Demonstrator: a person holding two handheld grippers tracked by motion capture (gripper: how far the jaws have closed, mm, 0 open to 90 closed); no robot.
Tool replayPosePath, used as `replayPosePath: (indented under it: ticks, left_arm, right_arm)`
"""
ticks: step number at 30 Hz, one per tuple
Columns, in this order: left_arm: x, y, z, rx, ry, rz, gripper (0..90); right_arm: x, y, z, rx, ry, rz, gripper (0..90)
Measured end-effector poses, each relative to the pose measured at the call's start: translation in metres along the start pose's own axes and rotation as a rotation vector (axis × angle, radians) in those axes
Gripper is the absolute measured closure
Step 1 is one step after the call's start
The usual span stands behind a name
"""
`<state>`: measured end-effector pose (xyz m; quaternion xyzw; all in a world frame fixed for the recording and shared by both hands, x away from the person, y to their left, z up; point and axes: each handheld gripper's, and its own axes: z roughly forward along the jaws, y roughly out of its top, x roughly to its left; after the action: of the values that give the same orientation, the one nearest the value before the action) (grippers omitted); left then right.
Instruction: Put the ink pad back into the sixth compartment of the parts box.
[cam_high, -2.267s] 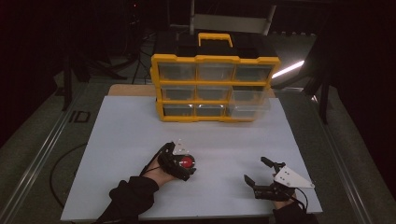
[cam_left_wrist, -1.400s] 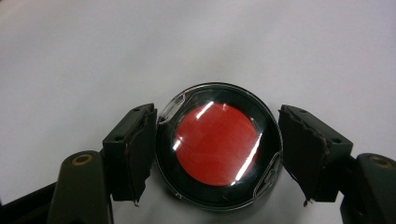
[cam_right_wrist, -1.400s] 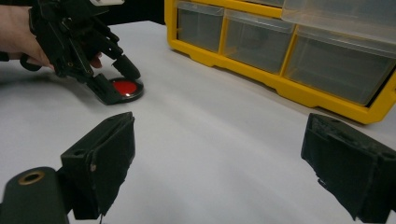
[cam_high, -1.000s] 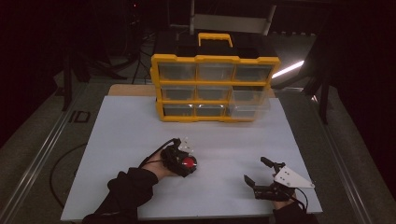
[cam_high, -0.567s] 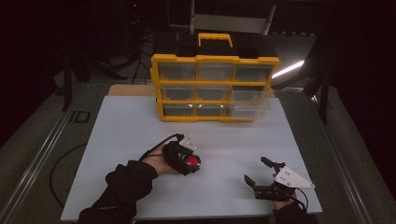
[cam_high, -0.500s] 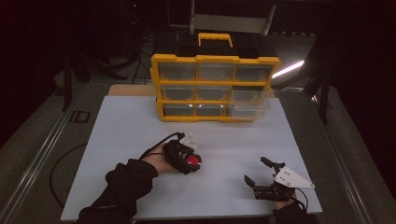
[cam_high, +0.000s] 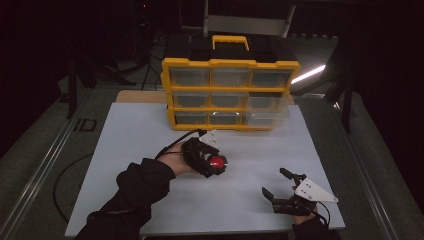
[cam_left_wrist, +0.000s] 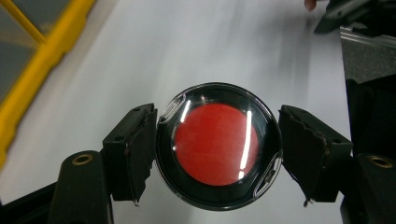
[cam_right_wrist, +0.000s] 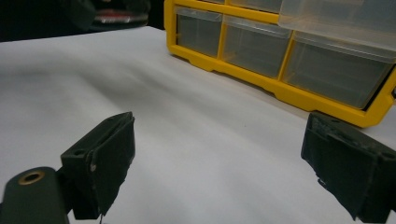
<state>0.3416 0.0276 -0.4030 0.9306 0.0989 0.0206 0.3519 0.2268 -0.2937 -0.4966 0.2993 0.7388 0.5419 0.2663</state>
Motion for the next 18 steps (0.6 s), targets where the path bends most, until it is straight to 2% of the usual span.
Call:
replayPosePath:
  ticks: [5,9,18]
  left_arm:
    - [-0.001,0.016,-0.007,-0.024,-0.010,0.017,30.6]
    - [0.000,0.028,-0.012,-0.023,0.004,0.035,30.6]
    - [0.004,0.053,-0.020,-0.035,0.007,0.057,30.6]
  right_arm:
    - [0.000,0.000,0.000,0.000,-0.002,0.000,9.9]
    - [0.000,0.000,0.000,0.001,-0.003,0.002,9.9]
    - [0.000,0.000,0.000,0.000,-0.002,0.003,9.9]
